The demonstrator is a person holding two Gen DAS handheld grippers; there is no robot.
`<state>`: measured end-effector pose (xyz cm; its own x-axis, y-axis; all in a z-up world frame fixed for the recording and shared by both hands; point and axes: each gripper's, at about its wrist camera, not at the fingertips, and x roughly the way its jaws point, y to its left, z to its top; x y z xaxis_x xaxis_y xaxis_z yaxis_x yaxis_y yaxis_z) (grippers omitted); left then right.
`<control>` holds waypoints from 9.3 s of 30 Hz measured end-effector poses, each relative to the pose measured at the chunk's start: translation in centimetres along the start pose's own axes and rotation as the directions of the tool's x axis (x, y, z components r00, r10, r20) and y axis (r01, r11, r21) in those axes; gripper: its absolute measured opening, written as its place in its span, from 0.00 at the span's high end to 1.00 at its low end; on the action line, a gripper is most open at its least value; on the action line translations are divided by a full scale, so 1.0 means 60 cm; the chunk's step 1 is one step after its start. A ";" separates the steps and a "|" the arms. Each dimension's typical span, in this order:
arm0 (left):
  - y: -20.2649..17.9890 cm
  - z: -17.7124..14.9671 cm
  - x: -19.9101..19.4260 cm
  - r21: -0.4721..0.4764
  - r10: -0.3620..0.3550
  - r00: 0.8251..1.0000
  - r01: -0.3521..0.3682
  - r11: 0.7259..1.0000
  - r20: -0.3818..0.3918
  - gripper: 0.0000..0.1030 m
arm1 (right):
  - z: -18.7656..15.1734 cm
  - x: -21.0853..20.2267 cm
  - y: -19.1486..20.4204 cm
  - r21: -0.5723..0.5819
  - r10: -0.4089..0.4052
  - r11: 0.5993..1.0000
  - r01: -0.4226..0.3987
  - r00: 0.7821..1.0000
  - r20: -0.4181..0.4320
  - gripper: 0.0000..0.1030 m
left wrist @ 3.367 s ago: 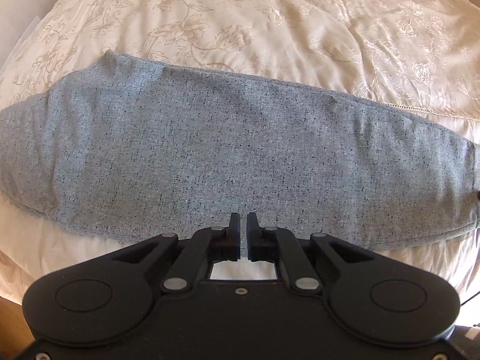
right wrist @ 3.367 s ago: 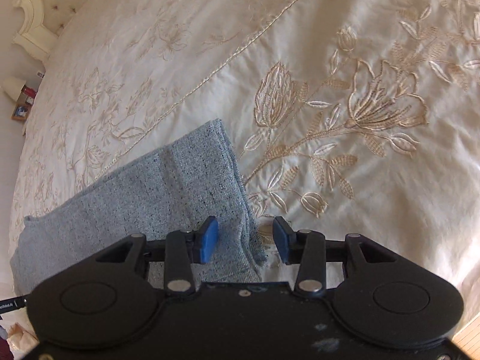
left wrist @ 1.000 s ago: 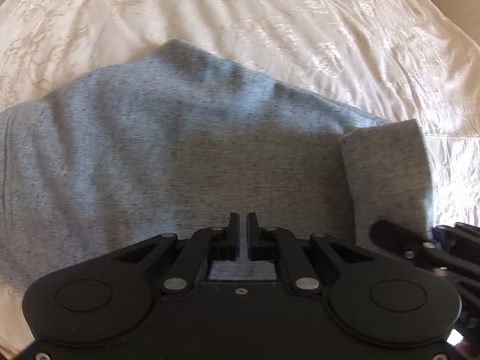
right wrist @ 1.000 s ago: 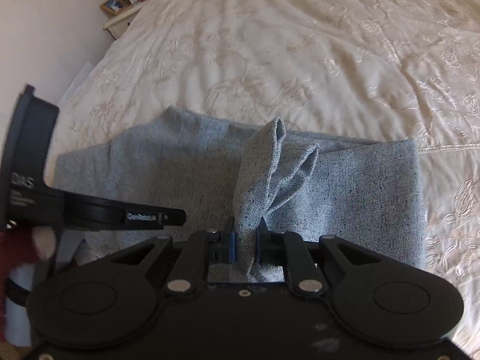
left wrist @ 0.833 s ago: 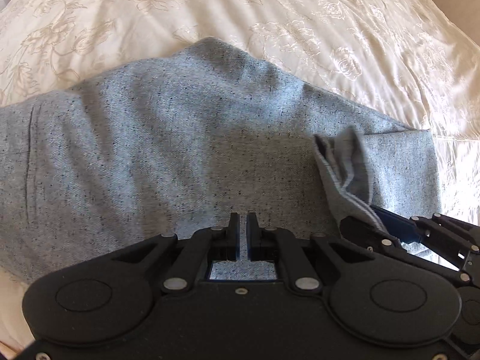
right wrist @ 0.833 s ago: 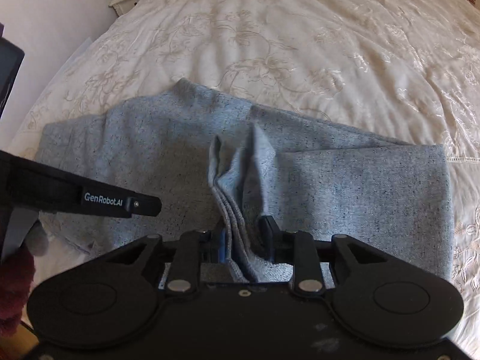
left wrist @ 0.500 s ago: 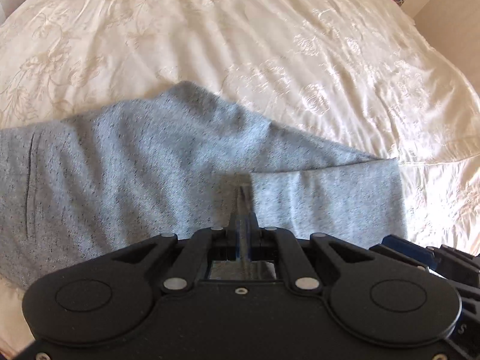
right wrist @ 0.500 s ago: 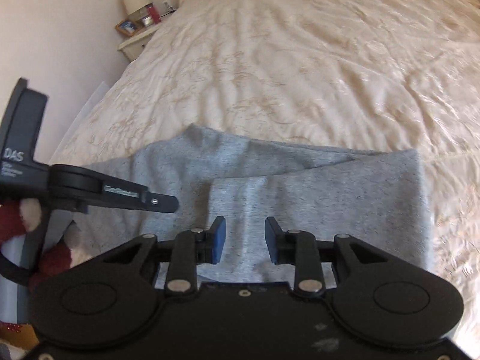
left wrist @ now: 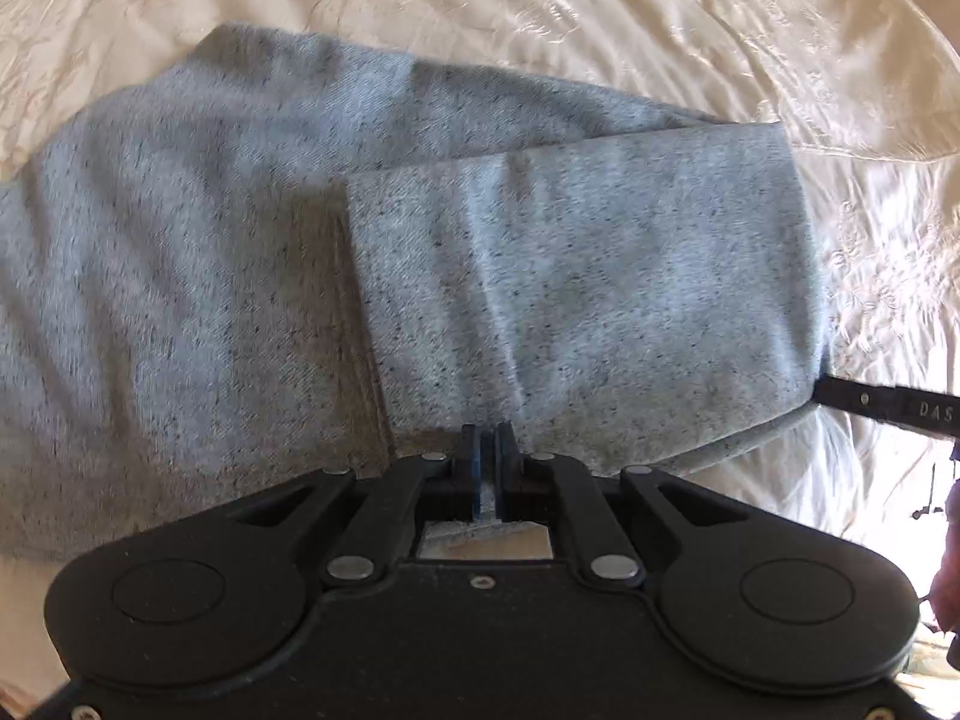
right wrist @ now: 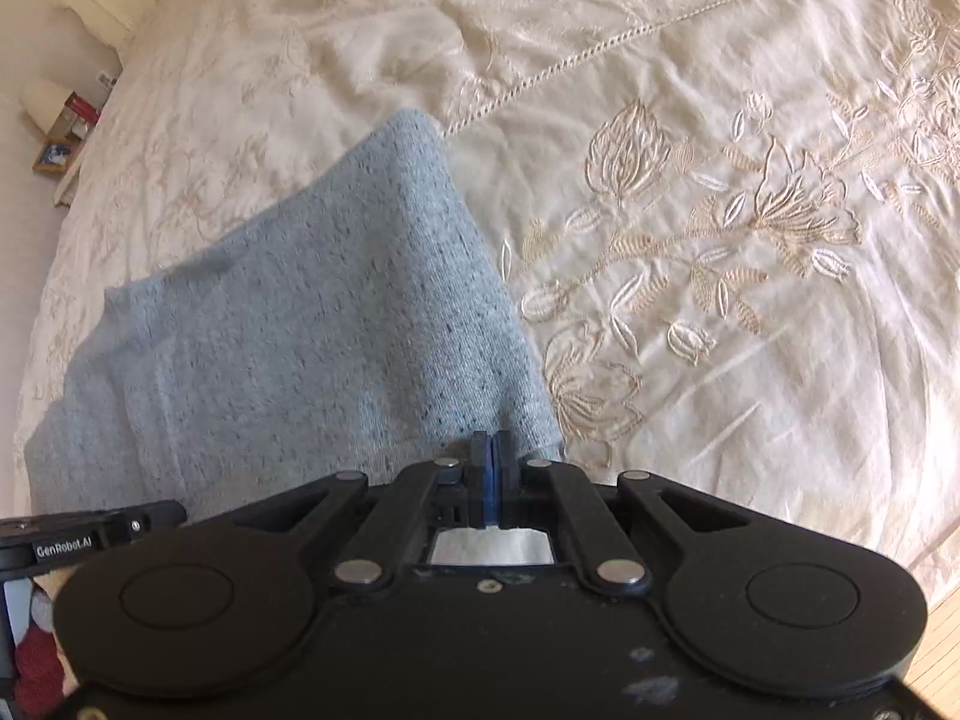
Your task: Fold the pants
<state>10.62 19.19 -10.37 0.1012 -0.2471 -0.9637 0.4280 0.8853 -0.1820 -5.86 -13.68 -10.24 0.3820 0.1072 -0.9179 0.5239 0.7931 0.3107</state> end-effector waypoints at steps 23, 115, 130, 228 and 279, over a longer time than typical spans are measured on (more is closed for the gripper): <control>0.093 -0.092 -0.100 -0.439 0.230 0.972 -0.187 0.879 0.047 0.89 | 0.061 0.035 0.007 -0.261 0.010 0.965 -0.024 0.999 -0.053 0.97; 0.484 -0.122 -0.230 -0.528 0.101 0.873 0.193 0.827 0.478 0.88 | -0.145 0.117 0.445 -0.453 -0.091 0.886 0.094 0.995 0.028 0.90; 0.482 -0.193 -0.127 -0.691 0.167 0.934 0.105 0.716 0.315 0.48 | -0.123 0.109 0.429 -0.502 -0.038 0.865 -0.004 0.997 -0.073 0.90; -0.014 -0.015 -0.097 -0.026 -0.012 0.983 0.017 1.000 0.183 0.63 | 0.174 0.033 0.012 -0.138 0.162 0.977 -0.163 0.987 -0.020 0.56; 0.152 0.206 -0.101 -0.100 0.167 0.940 -0.144 0.985 0.298 0.90 | 0.194 -0.031 0.126 -0.221 0.053 0.975 -0.012 0.982 0.183 0.89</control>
<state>25.01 23.87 -3.74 0.4346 -0.2016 -0.8778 0.3171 0.9465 -0.0604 6.25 -14.85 -3.33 0.5419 0.0379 -0.8396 0.3384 0.9046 0.2593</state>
